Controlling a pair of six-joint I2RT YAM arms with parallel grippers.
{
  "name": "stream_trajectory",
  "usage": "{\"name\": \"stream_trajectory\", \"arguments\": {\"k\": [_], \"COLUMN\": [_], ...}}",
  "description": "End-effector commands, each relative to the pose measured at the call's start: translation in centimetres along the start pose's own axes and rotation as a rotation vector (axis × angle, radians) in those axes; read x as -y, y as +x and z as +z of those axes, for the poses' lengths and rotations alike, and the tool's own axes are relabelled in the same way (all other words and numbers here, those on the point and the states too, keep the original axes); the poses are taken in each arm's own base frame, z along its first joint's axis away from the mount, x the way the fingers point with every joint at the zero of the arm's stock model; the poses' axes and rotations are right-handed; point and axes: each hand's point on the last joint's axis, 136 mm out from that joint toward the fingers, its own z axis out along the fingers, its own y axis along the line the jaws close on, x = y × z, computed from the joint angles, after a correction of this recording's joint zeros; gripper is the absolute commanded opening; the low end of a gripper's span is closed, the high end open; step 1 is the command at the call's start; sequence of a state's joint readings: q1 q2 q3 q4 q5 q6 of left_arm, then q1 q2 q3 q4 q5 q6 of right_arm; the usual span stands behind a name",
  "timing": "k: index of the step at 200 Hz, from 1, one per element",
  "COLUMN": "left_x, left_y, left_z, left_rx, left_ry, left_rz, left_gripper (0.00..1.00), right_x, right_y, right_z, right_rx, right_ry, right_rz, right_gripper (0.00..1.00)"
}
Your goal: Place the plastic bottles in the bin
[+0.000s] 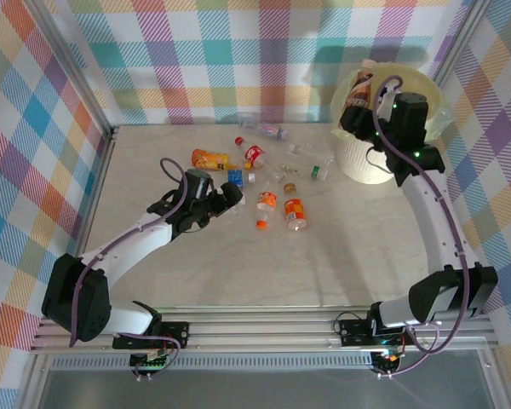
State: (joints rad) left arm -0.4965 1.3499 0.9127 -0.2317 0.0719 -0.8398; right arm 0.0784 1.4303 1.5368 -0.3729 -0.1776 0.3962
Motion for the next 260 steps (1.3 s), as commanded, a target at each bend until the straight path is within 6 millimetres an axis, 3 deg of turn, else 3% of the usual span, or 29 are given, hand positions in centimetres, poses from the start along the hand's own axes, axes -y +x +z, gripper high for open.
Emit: {"name": "stream_trajectory", "arguments": {"k": [1,39,85,119,157,201,260], "left_x": [1.6,1.3,0.5,0.5,0.4,0.2,-0.4], "left_y": [0.2,0.2,0.4,0.2,0.2,0.3,0.4], "left_z": [-1.0,-1.9,-2.0,-2.1,-2.2,-2.2,-1.9], "left_rx": [0.007,0.025,0.031,0.037,0.036,0.034,0.034], "left_ry": [0.075,0.067,0.050,0.042,0.032,0.025,0.007], "left_rz": [0.056,0.076,0.062,0.068,0.074,0.074,0.074], "left_gripper": [1.00,1.00,1.00,1.00,1.00,1.00,1.00], "right_x": [0.7,4.8,10.1,13.6,16.3,15.7,14.3], "right_y": [-2.5,-5.7,-7.6,-8.7,-8.6,-9.6,-10.9], "right_z": [0.3,2.3,5.4,6.7,8.9,10.7,8.0], "right_rx": [0.019,0.021,0.008,0.045,0.068,0.076,0.109], "right_ry": [-0.024,0.025,0.124,0.217,0.283,0.209,0.217], "right_rz": [0.025,0.095,0.187,0.286,0.400,0.481,0.421], "right_gripper": [0.40,0.40,0.40,0.43,0.56,0.74,0.87]}}
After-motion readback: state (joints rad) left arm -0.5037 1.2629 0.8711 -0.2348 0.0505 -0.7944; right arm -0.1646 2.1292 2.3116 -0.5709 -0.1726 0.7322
